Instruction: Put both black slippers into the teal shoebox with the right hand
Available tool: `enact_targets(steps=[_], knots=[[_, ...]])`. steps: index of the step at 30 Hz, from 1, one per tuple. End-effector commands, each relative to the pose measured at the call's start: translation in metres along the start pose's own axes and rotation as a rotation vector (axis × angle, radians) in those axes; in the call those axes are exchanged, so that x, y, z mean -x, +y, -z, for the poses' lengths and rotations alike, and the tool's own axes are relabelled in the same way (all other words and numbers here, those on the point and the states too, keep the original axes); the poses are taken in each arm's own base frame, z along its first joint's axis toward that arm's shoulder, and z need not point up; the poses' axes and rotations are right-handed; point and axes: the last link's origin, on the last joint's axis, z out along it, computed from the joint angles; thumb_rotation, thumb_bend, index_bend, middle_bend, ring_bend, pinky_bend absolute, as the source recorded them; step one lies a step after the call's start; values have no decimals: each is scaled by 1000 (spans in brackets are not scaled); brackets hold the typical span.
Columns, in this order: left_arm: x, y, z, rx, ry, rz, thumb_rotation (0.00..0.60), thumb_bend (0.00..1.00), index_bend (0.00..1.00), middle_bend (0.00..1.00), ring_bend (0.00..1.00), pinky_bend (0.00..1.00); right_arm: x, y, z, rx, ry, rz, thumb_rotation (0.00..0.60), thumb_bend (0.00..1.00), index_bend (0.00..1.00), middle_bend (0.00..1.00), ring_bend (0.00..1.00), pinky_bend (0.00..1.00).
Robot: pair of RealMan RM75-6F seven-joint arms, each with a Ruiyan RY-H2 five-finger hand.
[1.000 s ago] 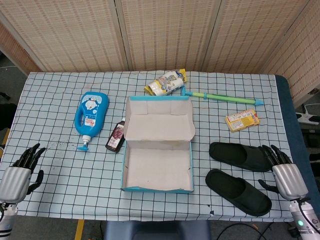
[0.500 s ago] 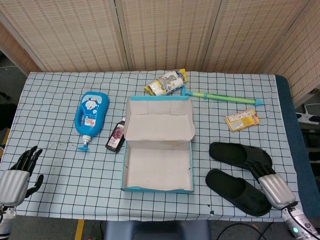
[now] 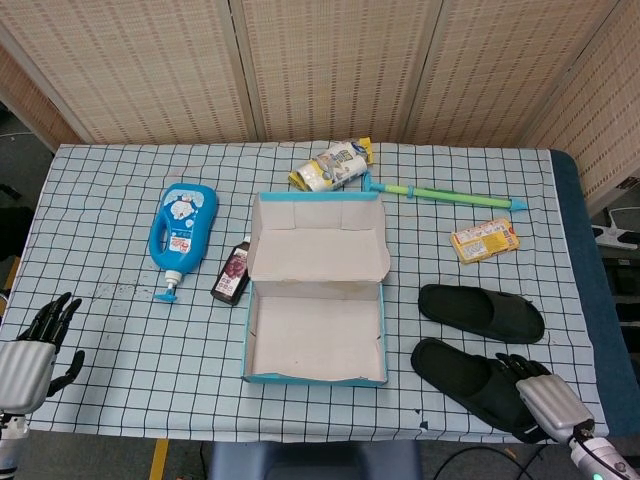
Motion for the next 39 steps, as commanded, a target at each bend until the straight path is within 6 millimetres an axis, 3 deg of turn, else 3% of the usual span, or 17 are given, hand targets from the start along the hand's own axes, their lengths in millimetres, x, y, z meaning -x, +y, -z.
enact_targets(steps=[1,17,20,25,33,39], knots=[[0,0,0,2,-2,5,600,413,28,0,81,515,5,4,-2,38,20,9,600,59,0,0,0,126],[-1,-3,-1,-20,2,27,600,413,29,0,87,521,30,2,-48,64,7,-52,600,51,0,0,0,130],[-1,-3,-1,-24,-2,31,600,413,29,0,89,523,31,2,-53,76,33,-60,600,50,12,59,13,144],[0,-4,-2,-32,-12,30,600,413,29,0,89,525,33,4,-56,89,51,-76,600,50,148,248,159,195],[0,-4,-2,-43,-21,31,600,414,29,0,90,528,32,6,-58,95,101,-91,600,50,472,500,422,419],[0,-4,-1,-50,-25,34,600,413,29,0,90,530,19,4,-48,84,197,-102,600,51,598,586,522,517]])
